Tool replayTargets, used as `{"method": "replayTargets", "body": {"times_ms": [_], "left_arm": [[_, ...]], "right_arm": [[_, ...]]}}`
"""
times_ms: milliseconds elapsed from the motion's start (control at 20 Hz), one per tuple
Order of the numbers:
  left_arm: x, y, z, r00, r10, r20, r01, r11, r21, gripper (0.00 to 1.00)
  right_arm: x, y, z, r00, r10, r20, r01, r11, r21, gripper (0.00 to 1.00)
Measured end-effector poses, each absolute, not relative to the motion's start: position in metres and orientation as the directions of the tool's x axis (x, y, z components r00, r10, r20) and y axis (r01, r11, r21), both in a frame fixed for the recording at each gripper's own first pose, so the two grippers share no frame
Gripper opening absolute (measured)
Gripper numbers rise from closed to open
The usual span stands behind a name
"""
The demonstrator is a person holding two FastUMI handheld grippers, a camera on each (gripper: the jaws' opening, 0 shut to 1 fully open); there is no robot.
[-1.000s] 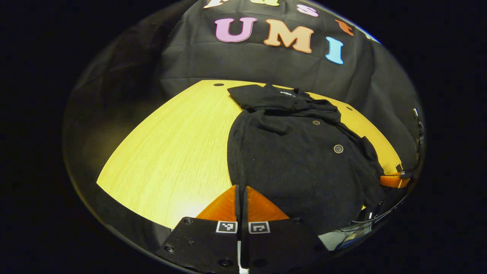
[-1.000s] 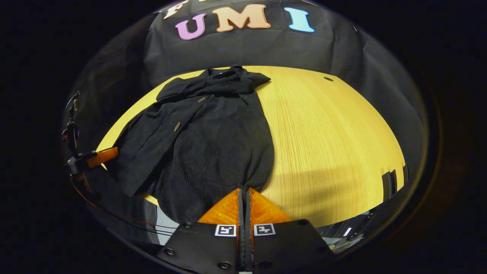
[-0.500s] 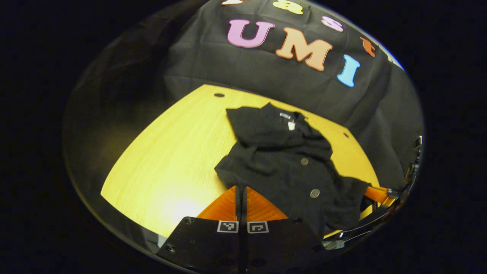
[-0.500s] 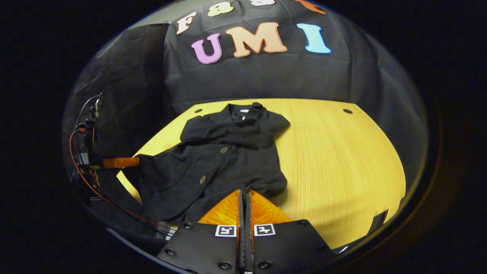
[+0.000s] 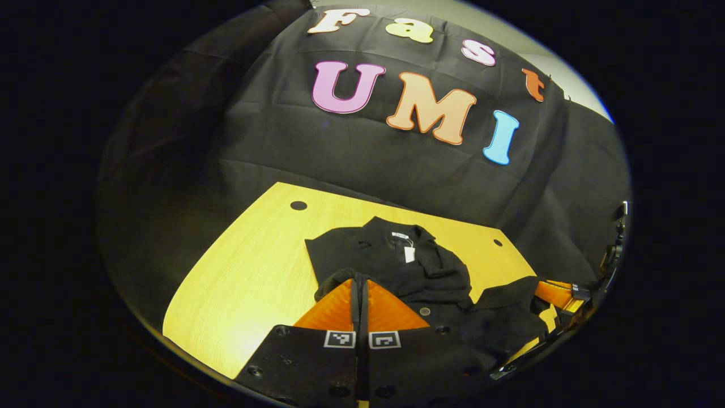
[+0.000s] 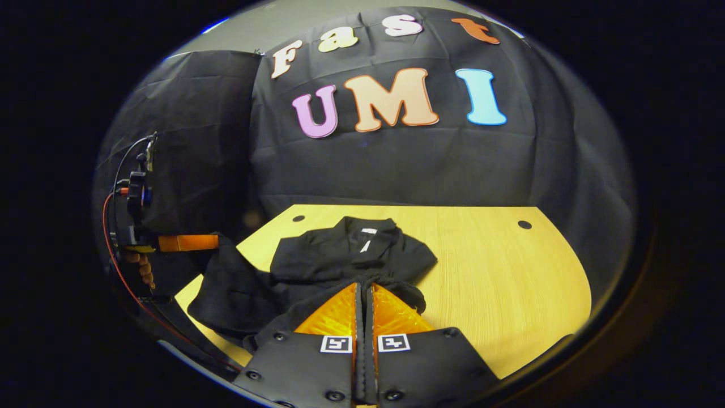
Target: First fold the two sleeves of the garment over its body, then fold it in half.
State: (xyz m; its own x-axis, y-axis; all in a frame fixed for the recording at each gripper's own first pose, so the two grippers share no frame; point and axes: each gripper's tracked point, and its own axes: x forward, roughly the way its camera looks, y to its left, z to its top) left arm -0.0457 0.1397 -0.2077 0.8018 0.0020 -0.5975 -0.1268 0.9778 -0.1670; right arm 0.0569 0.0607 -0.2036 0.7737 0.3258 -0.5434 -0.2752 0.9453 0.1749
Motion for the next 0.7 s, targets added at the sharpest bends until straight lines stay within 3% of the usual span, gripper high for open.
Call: {"method": "replayTargets", "body": {"times_ms": [500, 550, 700], "left_arm": [[0.042, 0.185, -0.223, 0.804, 0.015, -0.595, -0.124, 0.982, -0.143, 0.00], [0.049, 0.188, -0.227, 0.799, 0.012, -0.601, -0.128, 0.980, -0.151, 0.00], [0.070, 0.197, -0.237, 0.800, 0.004, -0.600, -0.113, 0.983, -0.145, 0.00]], "right_arm": [[0.154, 0.052, -0.196, 0.824, 0.213, -0.526, -0.145, 0.975, 0.168, 0.02], [0.161, 0.051, -0.198, 0.823, 0.203, -0.530, -0.133, 0.977, 0.168, 0.06], [0.183, 0.052, -0.205, 0.821, 0.179, -0.542, -0.100, 0.980, 0.172, 0.02]]}}
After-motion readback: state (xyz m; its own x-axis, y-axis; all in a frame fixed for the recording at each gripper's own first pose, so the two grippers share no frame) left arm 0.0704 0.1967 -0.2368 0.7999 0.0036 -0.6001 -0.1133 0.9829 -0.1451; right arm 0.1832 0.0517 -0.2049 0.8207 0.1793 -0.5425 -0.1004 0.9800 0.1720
